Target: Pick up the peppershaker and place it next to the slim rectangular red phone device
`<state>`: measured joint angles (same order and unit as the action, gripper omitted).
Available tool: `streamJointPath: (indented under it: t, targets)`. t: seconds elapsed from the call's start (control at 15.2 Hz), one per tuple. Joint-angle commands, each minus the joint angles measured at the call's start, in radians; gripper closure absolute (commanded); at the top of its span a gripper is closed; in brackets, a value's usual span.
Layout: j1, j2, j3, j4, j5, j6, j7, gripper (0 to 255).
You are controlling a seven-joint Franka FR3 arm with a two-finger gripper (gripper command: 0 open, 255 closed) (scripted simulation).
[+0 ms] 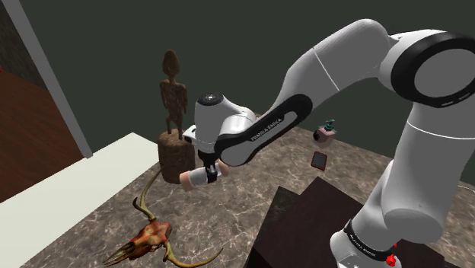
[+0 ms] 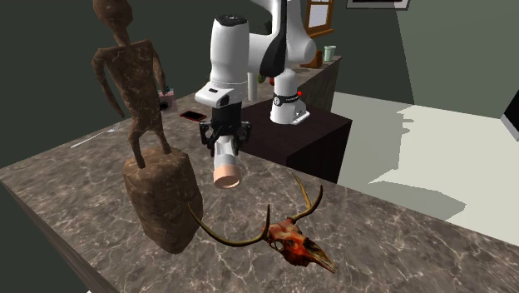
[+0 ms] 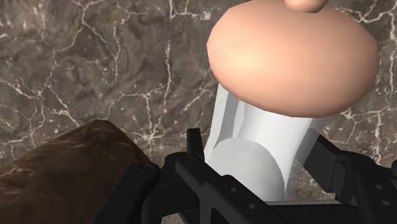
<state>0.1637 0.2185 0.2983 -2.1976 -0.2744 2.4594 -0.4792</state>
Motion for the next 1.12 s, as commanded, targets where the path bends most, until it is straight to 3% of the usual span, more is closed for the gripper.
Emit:
streamJointPath:
  t: [0.0,0.53,1.06]
  targets:
    - [-0.03,-0.048,-0.006,-0.067,0.019,0.028,-0.045,255]
    - [-0.134,-0.234,-0.065,-0.314,0.107,0.121,-0.261,255]
    - [-0.216,-0.381,-0.185,-0.494,0.163,0.175,-0.508,255]
